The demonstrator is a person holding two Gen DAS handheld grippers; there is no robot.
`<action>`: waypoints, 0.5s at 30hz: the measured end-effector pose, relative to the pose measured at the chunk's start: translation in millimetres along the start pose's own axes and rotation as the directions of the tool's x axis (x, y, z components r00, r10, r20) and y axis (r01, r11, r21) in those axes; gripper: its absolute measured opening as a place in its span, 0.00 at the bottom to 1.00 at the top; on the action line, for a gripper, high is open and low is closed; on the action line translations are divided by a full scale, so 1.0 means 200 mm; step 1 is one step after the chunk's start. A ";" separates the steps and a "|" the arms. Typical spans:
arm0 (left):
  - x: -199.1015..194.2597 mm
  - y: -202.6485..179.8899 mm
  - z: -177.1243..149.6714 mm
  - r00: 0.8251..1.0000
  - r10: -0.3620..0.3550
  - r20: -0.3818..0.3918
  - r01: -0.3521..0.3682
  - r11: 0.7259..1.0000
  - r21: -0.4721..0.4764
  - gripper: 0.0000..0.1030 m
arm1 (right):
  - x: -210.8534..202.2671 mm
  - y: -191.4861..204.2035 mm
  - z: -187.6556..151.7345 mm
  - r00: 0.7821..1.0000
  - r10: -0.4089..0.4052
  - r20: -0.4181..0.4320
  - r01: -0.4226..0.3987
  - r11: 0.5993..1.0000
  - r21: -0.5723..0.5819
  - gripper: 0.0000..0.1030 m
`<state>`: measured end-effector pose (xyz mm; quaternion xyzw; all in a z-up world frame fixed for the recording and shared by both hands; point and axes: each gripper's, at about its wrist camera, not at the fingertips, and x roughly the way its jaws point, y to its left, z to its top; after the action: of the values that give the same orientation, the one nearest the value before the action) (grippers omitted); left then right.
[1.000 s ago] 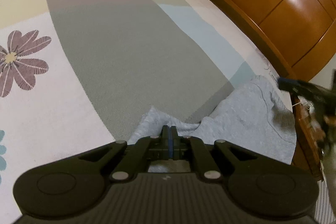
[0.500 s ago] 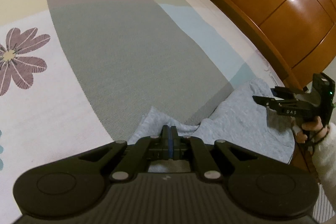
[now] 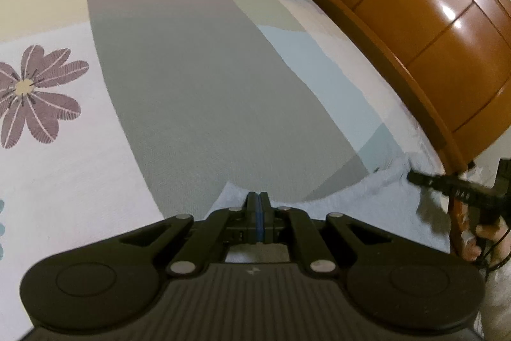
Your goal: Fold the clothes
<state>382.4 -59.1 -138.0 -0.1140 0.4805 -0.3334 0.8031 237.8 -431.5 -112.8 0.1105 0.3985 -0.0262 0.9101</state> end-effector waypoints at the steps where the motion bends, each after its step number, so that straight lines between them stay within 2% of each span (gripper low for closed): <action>1: -0.02 -0.01 0.01 1.000 0.019 0.012 -0.019 1.000 0.009 0.05 | 0.00 0.00 0.01 1.000 -0.002 -0.008 0.002 1.000 -0.001 0.37; 2: -0.04 -0.02 0.02 0.998 0.050 0.026 -0.051 0.998 0.028 0.05 | -0.01 -0.01 0.02 1.000 -0.002 -0.010 0.002 1.000 0.002 0.46; 3: -0.07 -0.03 0.02 0.997 0.073 0.035 -0.075 0.996 0.043 0.14 | -0.04 -0.01 0.03 1.000 -0.003 -0.003 0.003 1.000 0.005 0.52; 5: -0.12 -0.05 0.02 0.995 0.091 0.045 -0.094 0.993 0.069 0.23 | -0.12 -0.02 0.06 0.999 -0.010 0.033 0.010 1.000 0.012 0.56; 8: -0.21 -0.12 -0.02 0.995 0.084 0.050 -0.090 0.986 0.137 0.24 | -0.30 -0.04 0.07 0.996 -0.006 0.091 0.004 1.000 0.025 0.62; 12: -0.27 -0.26 -0.11 0.996 0.081 0.040 -0.089 0.960 0.266 0.40 | -0.47 -0.02 -0.02 0.991 0.091 0.095 -0.094 0.995 0.035 0.67; 15: -0.27 -0.37 -0.21 0.996 0.088 0.027 -0.092 0.925 0.368 0.43 | -0.46 0.01 -0.14 0.981 0.192 0.039 -0.194 0.979 0.063 0.67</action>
<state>298.9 -74.5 -84.0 0.0592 0.4099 -0.3800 0.8271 156.1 -427.4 -64.0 0.1782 0.3698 0.0473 0.9106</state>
